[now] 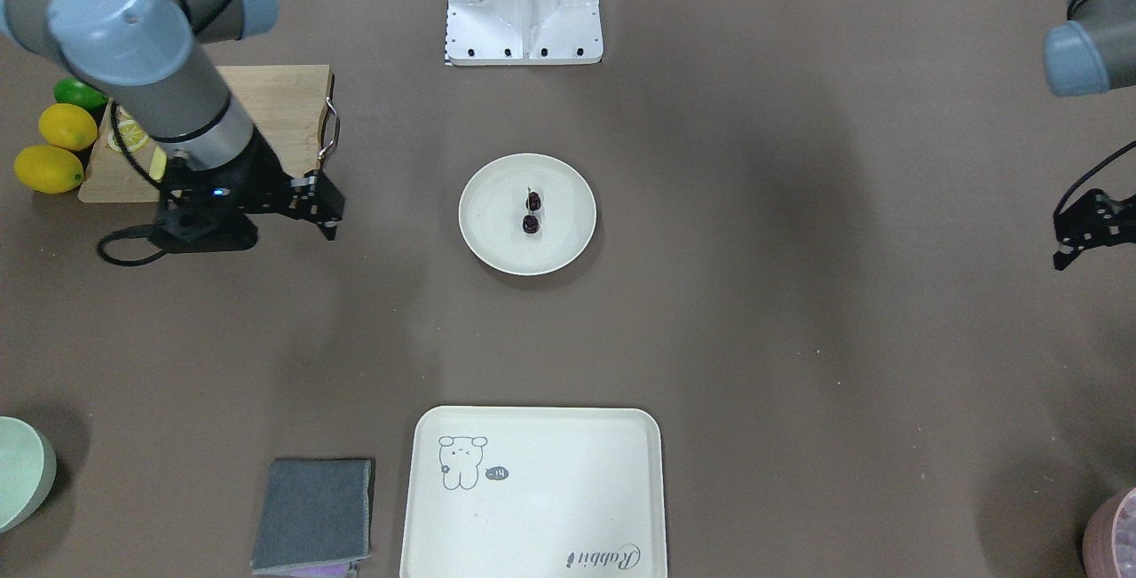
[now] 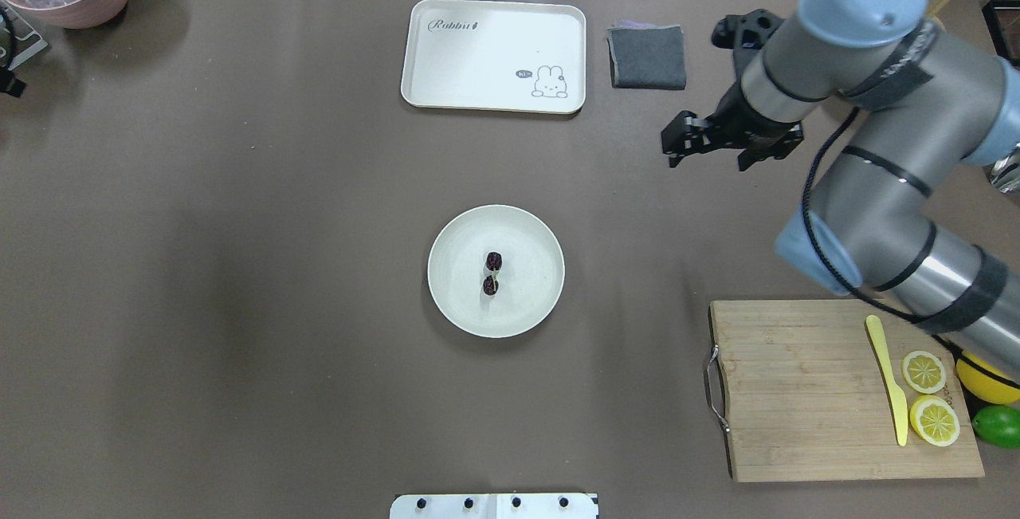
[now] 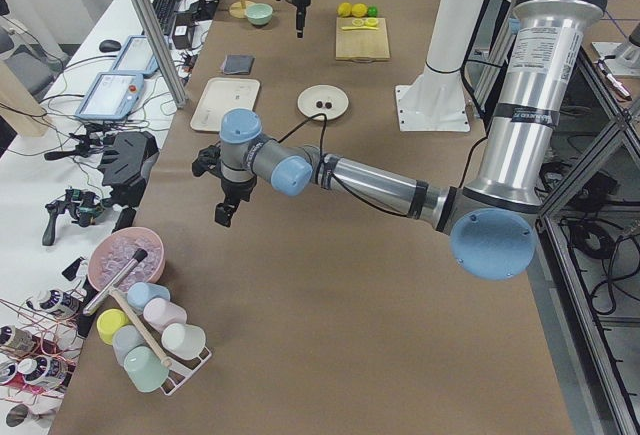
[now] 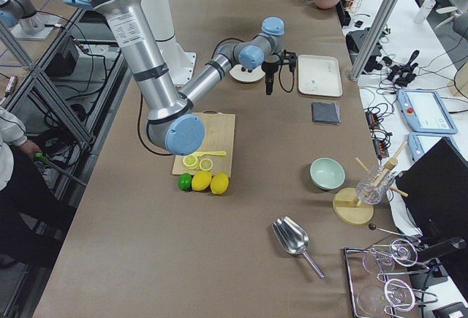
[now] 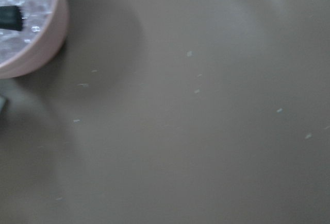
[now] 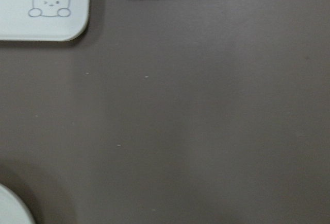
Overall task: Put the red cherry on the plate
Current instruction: 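Open the right gripper and withdraw it away from the plate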
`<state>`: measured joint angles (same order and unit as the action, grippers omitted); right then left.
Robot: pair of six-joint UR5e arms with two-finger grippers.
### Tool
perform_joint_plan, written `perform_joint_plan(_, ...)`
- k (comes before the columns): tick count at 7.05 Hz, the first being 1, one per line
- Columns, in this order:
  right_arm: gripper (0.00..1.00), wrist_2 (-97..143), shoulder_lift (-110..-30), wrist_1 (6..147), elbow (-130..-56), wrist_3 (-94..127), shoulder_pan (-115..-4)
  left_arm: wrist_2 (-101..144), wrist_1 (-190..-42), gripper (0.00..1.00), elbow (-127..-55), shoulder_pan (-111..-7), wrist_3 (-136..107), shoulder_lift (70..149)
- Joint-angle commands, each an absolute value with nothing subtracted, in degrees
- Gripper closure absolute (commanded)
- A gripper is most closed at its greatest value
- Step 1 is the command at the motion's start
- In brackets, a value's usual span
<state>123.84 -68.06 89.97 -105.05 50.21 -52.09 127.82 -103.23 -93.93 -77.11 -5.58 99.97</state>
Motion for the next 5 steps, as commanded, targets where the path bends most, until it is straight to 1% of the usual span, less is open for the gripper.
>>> perform_joint_plan(1,0.00,132.5,-79.8,90.0,-102.8,23.6,-67.3,132.4,-100.6,0.02,-94.2,-82.1,-1.7,96.0)
perform_joint_plan(2,0.00,135.1,-82.8,89.9,-98.0,12.0,-74.9,132.5,-100.6,0.02,-94.2,-83.1,-1.8,94.4)
perform_joint_plan(3,0.00,136.4,-84.1,89.9,-91.9,1.5,-81.2,133.7,-100.9,0.02,-94.3,-84.9,-1.7,93.2)
perform_joint_plan(5,0.00,136.2,-86.5,89.4,-85.4,-5.4,-89.2,134.4,-101.9,0.02,-94.0,-85.3,-1.7,92.2)
